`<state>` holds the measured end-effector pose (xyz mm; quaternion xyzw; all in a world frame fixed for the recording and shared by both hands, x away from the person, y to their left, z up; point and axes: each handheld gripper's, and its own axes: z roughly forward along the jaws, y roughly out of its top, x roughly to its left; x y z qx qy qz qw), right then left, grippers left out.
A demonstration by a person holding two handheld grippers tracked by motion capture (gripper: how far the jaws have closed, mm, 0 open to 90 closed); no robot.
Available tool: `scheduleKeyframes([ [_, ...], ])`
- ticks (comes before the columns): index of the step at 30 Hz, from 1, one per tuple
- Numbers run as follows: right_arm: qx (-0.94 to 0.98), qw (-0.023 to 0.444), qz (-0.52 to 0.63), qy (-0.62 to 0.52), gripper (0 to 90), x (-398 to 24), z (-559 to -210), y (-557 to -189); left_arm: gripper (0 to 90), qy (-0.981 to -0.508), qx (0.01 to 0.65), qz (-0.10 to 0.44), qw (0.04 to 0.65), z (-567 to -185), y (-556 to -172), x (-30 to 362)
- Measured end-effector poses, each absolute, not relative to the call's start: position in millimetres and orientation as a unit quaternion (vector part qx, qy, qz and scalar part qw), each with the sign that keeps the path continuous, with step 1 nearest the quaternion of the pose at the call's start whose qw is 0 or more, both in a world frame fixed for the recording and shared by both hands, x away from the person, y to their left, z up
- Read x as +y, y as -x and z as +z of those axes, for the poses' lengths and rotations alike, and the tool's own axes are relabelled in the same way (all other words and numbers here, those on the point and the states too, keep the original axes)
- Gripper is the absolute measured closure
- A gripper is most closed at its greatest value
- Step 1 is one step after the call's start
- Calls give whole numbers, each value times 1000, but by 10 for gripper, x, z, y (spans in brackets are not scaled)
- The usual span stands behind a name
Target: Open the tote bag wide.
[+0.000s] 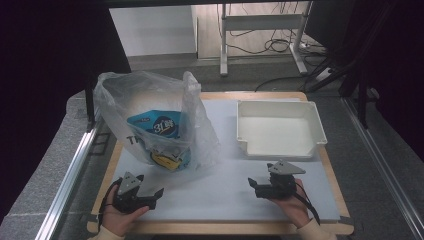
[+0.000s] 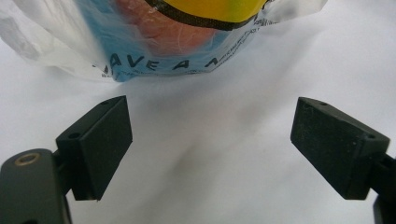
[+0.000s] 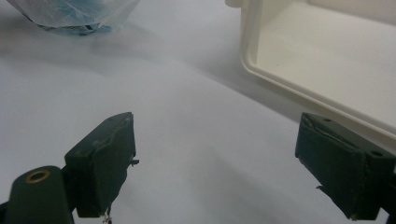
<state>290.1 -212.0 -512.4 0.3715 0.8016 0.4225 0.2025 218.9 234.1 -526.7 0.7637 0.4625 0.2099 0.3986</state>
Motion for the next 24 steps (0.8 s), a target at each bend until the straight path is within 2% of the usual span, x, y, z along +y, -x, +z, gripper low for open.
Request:
scheduleKeyframes([
  [8,810,198,417,-362,132,-2092,-5178,-2921,150,-765,455,226,395,-5262,-2185,2340],
  [16,804,212,420,-364,161,-2149,-5143,-2883,208,-772,450,213,396,-5245,-2170,2341],
  [24,807,214,422,-352,189,-2142,-5140,-2870,208,-770,453,214,395,-5236,-2169,2349],
])
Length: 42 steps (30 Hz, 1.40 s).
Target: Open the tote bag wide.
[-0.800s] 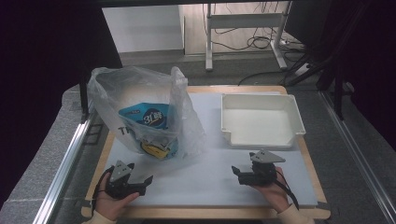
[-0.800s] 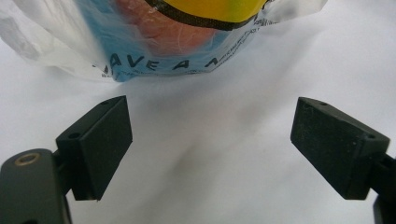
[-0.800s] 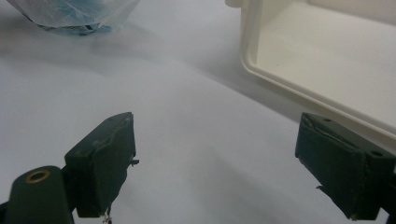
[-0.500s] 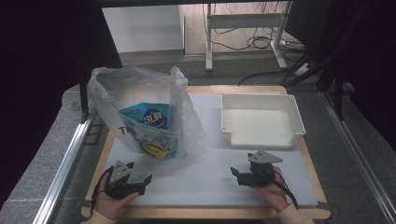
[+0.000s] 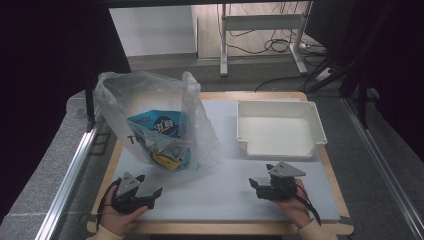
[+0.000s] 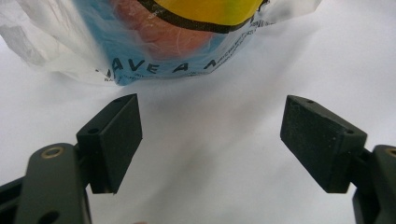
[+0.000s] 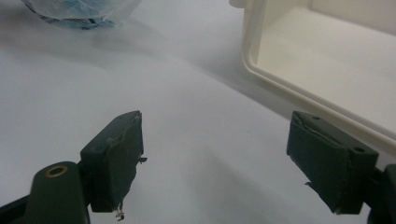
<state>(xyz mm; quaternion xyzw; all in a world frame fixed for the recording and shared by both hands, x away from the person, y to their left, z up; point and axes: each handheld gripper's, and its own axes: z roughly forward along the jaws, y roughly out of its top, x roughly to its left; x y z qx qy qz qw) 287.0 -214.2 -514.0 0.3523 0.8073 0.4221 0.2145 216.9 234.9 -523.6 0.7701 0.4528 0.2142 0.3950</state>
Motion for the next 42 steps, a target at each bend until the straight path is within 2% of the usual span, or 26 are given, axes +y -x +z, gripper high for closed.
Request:
scheduleKeyframes([
  [17,808,214,424,-349,216,-2166,-5148,-2885,219,-761,453,220,409,-5095,-2140,2379],
  [42,797,220,427,-366,223,-2166,-5133,-2856,261,-723,463,232,457,-4456,-2077,2685],
])
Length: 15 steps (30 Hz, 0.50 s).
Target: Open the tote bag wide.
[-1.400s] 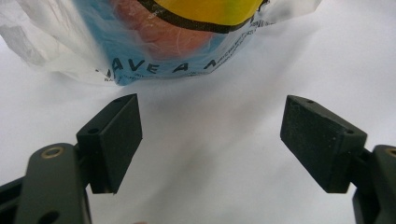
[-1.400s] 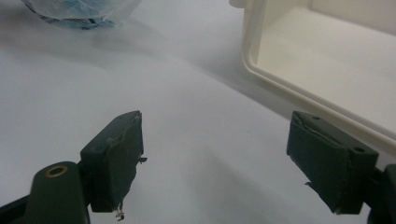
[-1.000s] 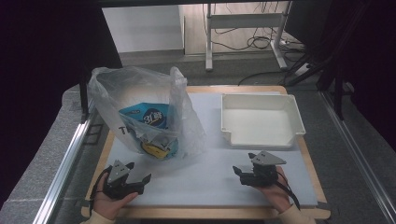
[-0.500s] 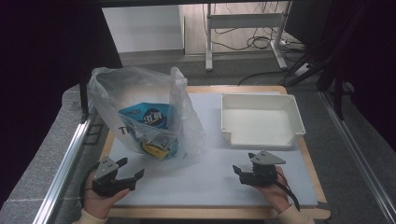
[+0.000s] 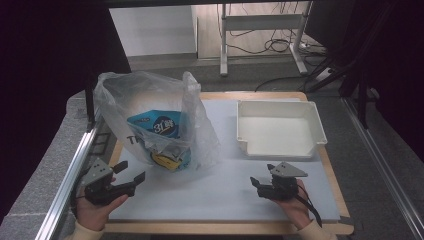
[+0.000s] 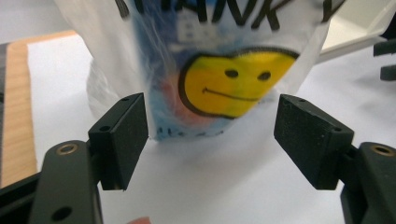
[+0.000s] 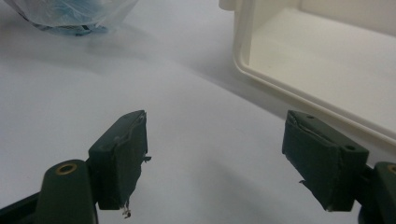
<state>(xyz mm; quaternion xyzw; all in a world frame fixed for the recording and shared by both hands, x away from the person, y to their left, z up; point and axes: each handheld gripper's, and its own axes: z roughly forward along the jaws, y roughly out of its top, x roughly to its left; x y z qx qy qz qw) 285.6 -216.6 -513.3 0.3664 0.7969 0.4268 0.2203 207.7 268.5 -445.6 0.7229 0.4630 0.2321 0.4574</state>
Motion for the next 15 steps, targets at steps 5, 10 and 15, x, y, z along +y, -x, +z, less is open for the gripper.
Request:
scheduleKeyframes([
  [5,796,221,427,-369,223,-2168,-5130,-2856,240,-711,473,246,458,-4330,-2144,2751],
  [10,793,220,426,-377,219,-2189,-5134,-2869,241,-706,472,257,462,-4274,-2181,2796],
  [15,793,219,425,-377,219,-2193,-5138,-2871,255,-705,470,259,464,-4210,-2188,2820],
])
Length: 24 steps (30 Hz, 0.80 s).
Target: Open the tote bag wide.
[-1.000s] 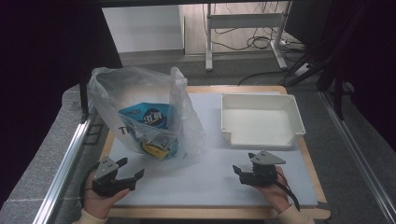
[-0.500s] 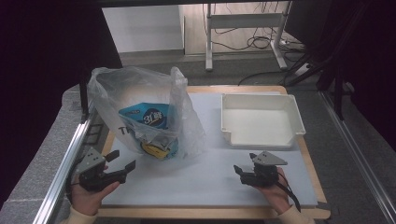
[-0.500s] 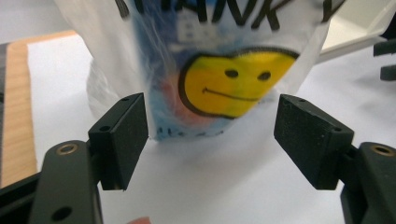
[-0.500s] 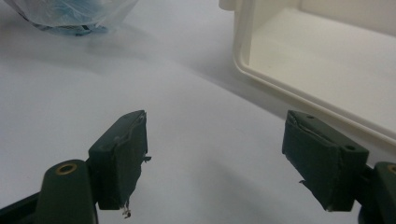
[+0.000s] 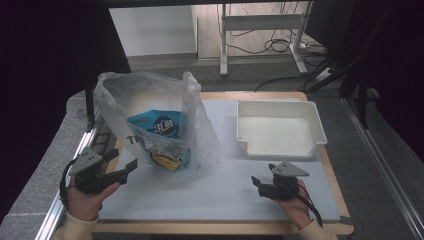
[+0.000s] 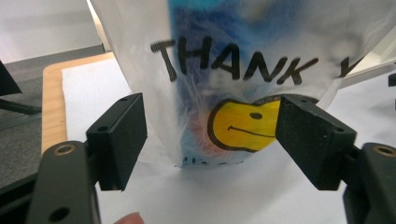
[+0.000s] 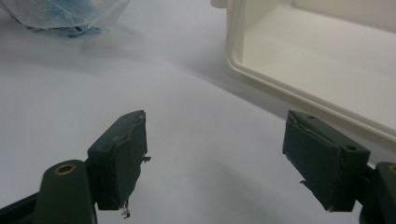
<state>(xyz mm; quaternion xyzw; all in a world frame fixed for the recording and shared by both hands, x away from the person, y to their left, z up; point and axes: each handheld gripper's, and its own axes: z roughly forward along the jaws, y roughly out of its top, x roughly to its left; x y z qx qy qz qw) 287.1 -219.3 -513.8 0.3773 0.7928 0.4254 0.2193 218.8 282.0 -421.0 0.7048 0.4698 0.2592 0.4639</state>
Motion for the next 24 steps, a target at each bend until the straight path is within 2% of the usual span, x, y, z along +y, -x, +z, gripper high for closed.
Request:
scheduleKeyframes([
  [14,799,220,420,-372,219,-2167,-5142,-2851,290,-691,479,271,468,-3929,-2276,2953],
  [16,799,220,419,-371,219,-2163,-5146,-2852,335,-689,479,275,470,-3885,-2297,2967],
  [24,798,221,417,-375,219,-2190,-5154,-2870,392,-682,481,282,473,-3711,-2469,3003],
])
